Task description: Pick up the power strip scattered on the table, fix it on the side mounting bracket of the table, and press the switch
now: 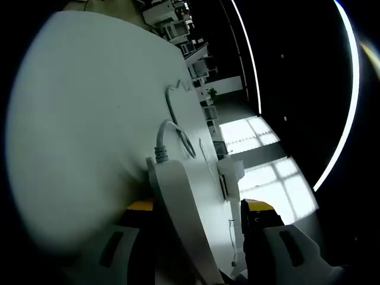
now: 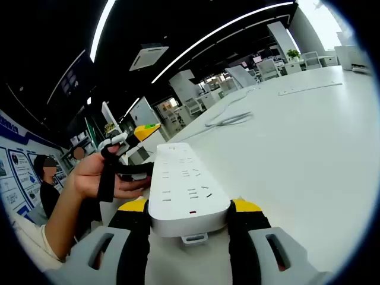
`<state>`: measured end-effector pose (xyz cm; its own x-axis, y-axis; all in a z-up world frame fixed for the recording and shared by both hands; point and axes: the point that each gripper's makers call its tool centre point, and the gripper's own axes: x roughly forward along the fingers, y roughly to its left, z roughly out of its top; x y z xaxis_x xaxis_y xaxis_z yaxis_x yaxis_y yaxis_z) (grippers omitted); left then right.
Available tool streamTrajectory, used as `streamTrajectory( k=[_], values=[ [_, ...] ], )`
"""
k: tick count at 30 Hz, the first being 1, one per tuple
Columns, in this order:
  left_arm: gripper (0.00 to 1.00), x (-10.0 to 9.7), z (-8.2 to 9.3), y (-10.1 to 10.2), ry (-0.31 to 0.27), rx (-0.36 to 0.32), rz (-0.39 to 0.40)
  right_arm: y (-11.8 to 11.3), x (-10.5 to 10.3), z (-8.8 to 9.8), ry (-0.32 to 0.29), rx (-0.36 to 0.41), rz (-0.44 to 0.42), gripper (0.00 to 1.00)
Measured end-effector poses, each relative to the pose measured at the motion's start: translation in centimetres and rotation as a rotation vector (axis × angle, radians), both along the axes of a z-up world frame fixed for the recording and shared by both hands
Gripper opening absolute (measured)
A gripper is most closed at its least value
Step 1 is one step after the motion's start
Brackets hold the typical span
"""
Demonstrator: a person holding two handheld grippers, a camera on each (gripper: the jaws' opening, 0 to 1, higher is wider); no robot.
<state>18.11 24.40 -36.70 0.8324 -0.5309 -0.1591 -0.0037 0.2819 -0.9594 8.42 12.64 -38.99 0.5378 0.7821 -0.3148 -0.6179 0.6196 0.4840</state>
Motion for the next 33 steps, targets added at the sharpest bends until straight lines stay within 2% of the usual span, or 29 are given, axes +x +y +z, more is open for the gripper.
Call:
streamTrajectory(
  k=[14, 21, 33],
  values=[
    [0.54, 0.3, -0.4, 0.6, 0.015, -0.008, 0.05, 0.0, 0.0, 0.0, -0.005, -0.007, 0.003, 0.48],
    [0.45, 0.4, -1.1, 0.7, 0.035, 0.018, 0.064, 0.0, -0.1, 0.0, -0.007, -0.008, 0.003, 0.48],
    [0.37, 0.3, -1.8, 1.0, 0.055, 0.054, 0.079, 0.0, -0.1, 0.0, -0.006, -0.005, 0.003, 0.48]
  ],
)
